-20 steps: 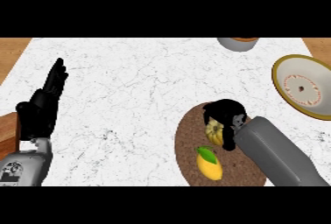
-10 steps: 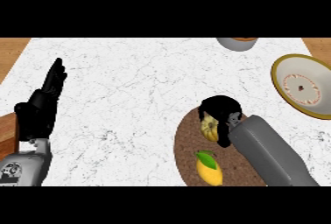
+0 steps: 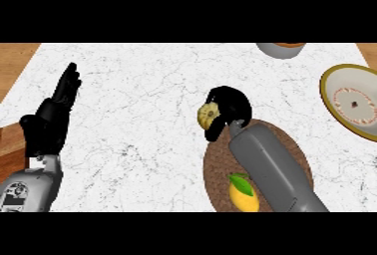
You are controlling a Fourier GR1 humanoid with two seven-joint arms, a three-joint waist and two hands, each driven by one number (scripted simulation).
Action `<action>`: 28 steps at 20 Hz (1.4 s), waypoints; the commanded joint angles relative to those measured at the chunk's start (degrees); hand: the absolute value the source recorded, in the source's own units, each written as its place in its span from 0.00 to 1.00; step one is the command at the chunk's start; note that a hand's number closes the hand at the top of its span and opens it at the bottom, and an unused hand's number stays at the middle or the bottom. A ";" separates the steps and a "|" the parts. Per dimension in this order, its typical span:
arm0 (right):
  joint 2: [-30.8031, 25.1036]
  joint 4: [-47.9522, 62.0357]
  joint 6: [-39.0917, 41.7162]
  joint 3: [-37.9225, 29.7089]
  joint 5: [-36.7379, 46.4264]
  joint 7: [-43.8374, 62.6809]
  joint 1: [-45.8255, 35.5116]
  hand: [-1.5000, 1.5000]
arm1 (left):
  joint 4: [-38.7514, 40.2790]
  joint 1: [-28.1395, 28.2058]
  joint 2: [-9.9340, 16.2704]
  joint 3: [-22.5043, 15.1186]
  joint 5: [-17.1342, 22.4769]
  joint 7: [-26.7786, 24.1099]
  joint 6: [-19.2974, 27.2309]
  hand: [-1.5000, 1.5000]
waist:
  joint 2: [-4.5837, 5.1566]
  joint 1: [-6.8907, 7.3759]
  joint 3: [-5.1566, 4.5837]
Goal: Pick the squash from the placemat and place it in the bowl
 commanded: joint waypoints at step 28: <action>-15.90 -7.83 -37.40 -20.76 8.25 4.81 1.04 1.00 | -0.39 1.04 0.01 3.47 0.30 0.40 -1.89 0.50 | -0.34 -2.26 -0.03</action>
